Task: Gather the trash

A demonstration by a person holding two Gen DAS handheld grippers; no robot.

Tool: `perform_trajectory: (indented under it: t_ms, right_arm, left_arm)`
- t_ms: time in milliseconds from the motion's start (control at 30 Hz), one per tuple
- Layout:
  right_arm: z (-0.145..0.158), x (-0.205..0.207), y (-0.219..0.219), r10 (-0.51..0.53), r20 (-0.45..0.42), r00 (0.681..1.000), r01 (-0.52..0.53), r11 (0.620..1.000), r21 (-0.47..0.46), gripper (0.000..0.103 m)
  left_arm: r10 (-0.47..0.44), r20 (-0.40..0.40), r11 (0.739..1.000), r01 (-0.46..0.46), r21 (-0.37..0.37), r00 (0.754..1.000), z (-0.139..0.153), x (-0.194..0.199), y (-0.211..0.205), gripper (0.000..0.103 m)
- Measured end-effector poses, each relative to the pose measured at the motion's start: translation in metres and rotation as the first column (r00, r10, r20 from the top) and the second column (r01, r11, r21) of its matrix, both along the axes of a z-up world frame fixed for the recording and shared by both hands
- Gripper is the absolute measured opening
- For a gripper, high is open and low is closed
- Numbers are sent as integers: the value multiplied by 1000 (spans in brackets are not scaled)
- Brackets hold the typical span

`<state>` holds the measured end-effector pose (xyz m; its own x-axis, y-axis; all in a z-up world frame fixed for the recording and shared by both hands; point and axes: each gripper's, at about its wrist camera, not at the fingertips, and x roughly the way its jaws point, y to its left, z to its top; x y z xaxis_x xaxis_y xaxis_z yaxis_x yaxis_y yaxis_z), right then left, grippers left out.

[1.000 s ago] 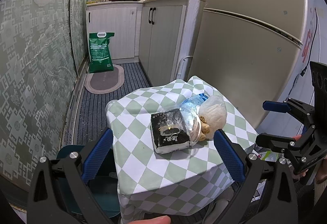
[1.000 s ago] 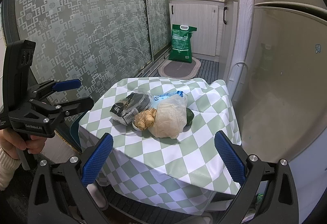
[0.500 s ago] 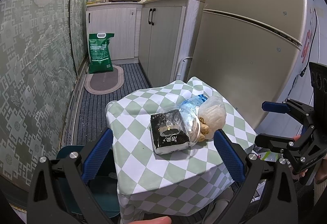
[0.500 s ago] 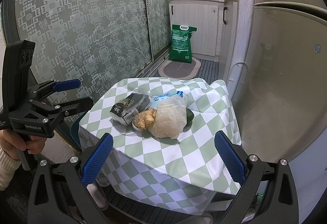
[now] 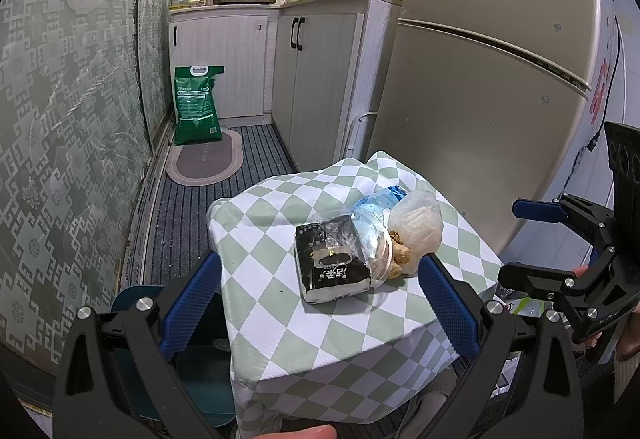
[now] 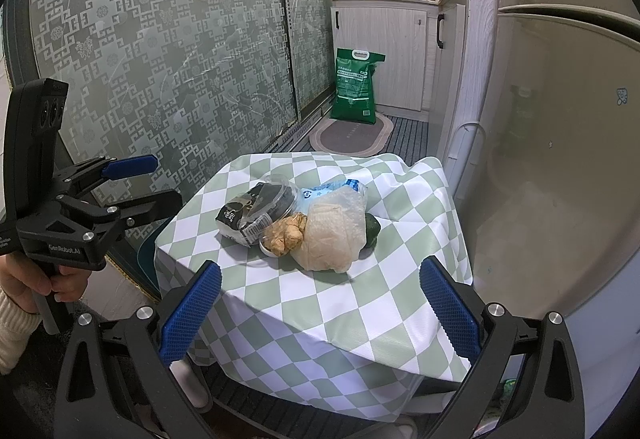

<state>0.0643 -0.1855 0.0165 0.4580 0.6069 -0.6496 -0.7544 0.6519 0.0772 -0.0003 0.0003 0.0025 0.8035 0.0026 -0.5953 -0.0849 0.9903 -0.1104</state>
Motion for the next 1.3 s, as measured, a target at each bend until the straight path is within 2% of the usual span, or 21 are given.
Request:
perform_trajectory:
  t_ms: [1300]
  right_arm:
    - [1, 0, -2, -4, 5, 1000, 4, 1000, 1, 100]
  left_arm:
    - [-10, 4, 1000, 10, 1, 1000, 1, -3, -1, 100]
